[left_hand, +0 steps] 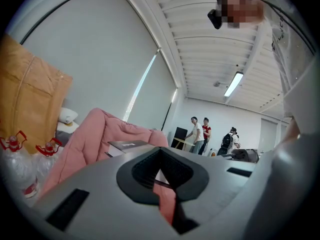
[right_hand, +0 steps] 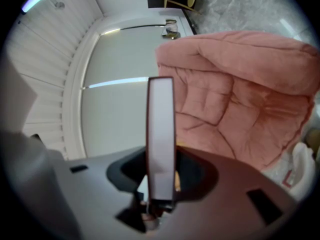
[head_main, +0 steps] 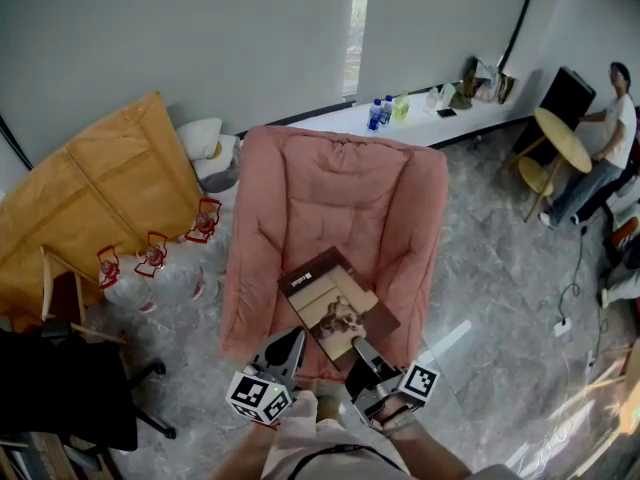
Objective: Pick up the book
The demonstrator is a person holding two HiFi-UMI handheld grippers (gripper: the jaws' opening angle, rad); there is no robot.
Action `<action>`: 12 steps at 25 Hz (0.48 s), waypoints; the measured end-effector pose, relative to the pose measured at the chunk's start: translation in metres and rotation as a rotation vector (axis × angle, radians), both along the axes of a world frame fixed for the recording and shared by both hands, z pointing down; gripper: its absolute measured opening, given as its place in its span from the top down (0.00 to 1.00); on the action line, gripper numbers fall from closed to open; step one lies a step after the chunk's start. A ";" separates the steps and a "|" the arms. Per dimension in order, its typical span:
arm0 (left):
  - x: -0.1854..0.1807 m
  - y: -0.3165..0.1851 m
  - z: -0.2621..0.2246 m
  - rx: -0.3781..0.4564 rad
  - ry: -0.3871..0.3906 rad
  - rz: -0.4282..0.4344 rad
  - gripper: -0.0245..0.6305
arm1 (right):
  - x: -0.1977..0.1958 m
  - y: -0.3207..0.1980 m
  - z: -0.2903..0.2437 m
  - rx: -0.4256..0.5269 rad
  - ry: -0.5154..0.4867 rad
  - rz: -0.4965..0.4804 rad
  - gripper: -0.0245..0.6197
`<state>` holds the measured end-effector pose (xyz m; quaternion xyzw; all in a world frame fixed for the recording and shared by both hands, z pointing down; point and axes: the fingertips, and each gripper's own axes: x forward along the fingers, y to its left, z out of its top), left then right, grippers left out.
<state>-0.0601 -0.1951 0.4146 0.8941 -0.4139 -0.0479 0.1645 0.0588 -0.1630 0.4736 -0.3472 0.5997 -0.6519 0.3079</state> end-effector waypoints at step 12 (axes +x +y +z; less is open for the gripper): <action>0.002 -0.012 -0.011 0.020 0.017 0.008 0.93 | 0.000 -0.012 -0.012 0.030 -0.002 0.010 0.72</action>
